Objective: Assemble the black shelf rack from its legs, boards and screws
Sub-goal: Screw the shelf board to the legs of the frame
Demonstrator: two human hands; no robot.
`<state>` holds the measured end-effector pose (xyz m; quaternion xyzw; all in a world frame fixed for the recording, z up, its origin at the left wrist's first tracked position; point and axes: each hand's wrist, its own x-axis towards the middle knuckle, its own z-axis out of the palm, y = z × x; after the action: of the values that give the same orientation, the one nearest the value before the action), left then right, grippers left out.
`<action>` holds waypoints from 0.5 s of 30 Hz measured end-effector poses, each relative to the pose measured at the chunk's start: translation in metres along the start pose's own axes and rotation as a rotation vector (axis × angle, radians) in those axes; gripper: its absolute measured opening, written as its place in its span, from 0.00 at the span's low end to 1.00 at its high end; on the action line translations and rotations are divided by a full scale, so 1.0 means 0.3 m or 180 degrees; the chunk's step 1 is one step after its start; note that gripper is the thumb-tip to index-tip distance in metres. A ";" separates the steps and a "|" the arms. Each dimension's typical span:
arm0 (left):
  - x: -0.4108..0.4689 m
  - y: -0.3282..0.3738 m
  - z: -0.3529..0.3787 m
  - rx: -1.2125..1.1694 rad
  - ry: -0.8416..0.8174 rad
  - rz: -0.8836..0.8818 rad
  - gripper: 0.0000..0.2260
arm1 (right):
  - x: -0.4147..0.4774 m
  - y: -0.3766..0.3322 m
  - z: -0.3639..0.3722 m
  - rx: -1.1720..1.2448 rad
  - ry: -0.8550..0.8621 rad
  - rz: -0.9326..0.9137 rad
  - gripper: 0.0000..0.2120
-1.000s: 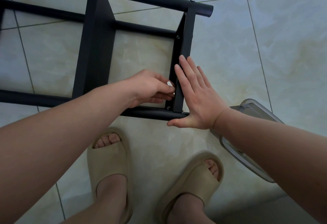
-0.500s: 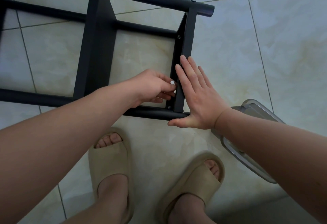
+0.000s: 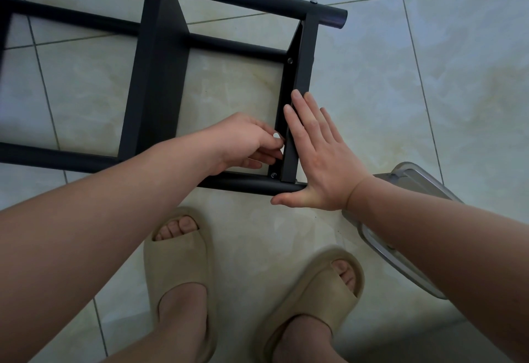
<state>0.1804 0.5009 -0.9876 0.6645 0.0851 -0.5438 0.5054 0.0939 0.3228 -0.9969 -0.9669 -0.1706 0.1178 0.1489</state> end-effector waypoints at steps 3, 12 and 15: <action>-0.005 0.002 0.000 -0.0075 -0.0001 -0.0056 0.04 | 0.001 -0.001 0.000 -0.0014 0.0012 -0.0007 0.63; -0.009 0.004 -0.005 0.0027 -0.0131 -0.0159 0.06 | 0.001 -0.006 -0.010 -0.0032 -0.0035 0.0008 0.63; -0.008 0.000 -0.012 0.0041 -0.0182 -0.0133 0.05 | 0.001 -0.008 -0.013 -0.0033 -0.0040 0.0019 0.63</action>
<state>0.1818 0.5047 -0.9861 0.6500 0.0809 -0.5736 0.4919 0.0947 0.3241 -0.9927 -0.9674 -0.1694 0.1235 0.1424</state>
